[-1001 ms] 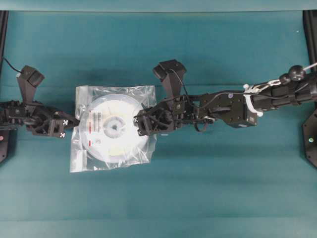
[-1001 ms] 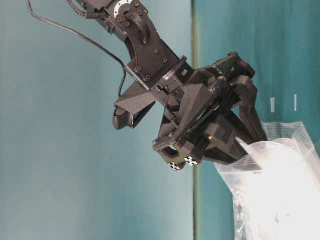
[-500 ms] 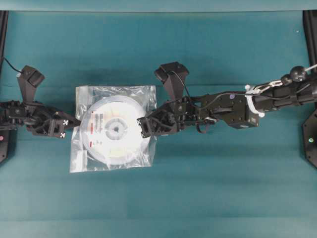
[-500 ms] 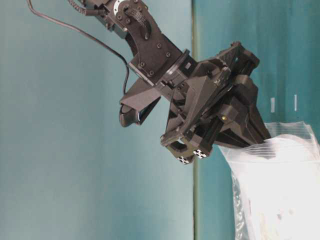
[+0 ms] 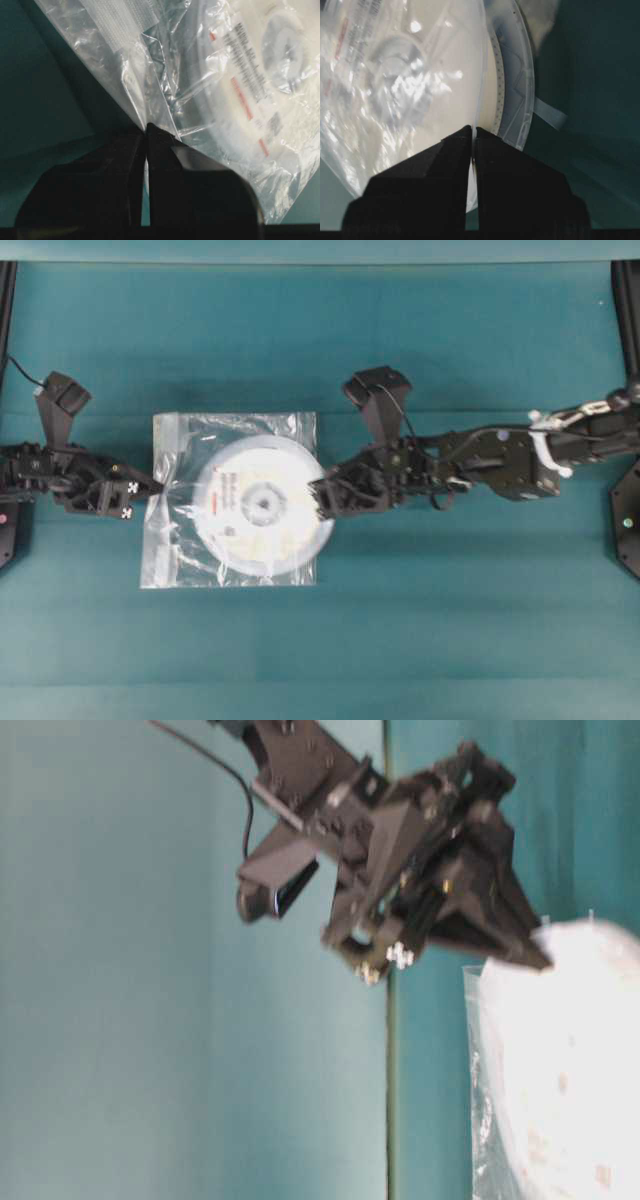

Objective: Take out the reel from the clear zip bag.
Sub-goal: 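Pull the reel rightward out of the bag while the left gripper holds the bag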

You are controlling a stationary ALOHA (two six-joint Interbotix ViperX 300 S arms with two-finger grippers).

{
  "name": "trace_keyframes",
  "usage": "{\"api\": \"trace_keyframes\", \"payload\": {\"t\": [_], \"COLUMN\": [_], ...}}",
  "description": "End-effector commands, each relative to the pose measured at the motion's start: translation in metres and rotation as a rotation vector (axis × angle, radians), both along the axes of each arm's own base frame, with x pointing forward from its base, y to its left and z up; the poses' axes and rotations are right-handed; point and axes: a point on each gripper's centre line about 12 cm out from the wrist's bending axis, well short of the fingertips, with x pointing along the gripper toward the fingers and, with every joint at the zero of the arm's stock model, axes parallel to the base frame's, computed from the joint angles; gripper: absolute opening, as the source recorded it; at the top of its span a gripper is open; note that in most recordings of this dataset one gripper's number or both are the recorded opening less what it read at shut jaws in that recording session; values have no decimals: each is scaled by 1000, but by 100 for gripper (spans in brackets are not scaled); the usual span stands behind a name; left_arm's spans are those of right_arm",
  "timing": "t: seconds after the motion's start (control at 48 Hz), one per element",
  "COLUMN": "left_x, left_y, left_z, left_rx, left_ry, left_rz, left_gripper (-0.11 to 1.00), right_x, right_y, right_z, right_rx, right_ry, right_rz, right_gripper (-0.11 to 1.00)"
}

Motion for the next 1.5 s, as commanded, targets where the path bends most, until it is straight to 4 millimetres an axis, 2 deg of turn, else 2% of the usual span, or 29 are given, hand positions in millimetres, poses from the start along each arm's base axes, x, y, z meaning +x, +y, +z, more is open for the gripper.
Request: {"api": "trace_keyframes", "payload": {"t": [0.0,0.521,1.48], "left_x": [4,3,4], "left_y": [0,0,0], "left_z": [2,2,2], "left_rx": [6,6,7], "left_ry": [-11,-10,-13], "left_rz": [-6,-7,-9], "left_gripper": [1,1,1], "right_x": [-9,-54,-109], "right_y": [3,6,10], "right_z": [4,2,5], "right_rx": [3,29,53], "right_ry": [0,33,48], "right_rz": [1,-29,-58], "right_gripper": [5,5,5]}}
